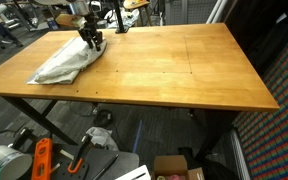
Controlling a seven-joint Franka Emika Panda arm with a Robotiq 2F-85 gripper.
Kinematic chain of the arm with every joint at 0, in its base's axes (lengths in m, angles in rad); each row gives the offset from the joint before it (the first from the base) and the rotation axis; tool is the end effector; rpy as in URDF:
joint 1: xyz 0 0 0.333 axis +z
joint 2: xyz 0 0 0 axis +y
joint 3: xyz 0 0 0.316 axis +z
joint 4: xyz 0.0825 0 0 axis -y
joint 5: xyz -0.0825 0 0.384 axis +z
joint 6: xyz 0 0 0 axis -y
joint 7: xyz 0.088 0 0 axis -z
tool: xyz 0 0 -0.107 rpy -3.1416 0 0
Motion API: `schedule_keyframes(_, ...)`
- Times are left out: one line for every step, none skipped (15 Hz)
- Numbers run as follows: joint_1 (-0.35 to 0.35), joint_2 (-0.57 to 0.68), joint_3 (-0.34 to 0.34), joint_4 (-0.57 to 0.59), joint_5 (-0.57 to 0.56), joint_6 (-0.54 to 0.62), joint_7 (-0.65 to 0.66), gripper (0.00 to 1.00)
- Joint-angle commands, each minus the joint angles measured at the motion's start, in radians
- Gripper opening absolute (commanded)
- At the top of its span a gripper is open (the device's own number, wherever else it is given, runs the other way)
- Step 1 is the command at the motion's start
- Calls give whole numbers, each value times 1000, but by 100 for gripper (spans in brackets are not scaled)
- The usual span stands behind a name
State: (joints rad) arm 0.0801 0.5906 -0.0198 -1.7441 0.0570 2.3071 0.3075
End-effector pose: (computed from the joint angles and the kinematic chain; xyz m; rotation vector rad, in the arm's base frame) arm 0.6626 0.0423 0.2342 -3.0850 0.4392 0.0506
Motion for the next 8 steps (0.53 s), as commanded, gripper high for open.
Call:
schedule_keyframes(16, -1, -21, 12, -17, 15, 32, 19)
schedule_keyframes(16, -2, -22, 13, -18, 14, 35, 13)
schedule_keyframes(15, -1, -23, 16, -16, 14, 37, 6)
schedule_keyframes(14, -1, -24, 19, -15, 12, 39, 5)
schedule_keyframes(13, 0, -25, 24, -14, 11, 42, 3)
schedule_keyframes(12, 2, -25, 30, -10, 7, 46, 3)
schedule_keyframes(11, 3, -26, 34, -10, 5, 50, 6)
schedule_keyframes(10, 4, -27, 39, -7, 2, 54, 7)
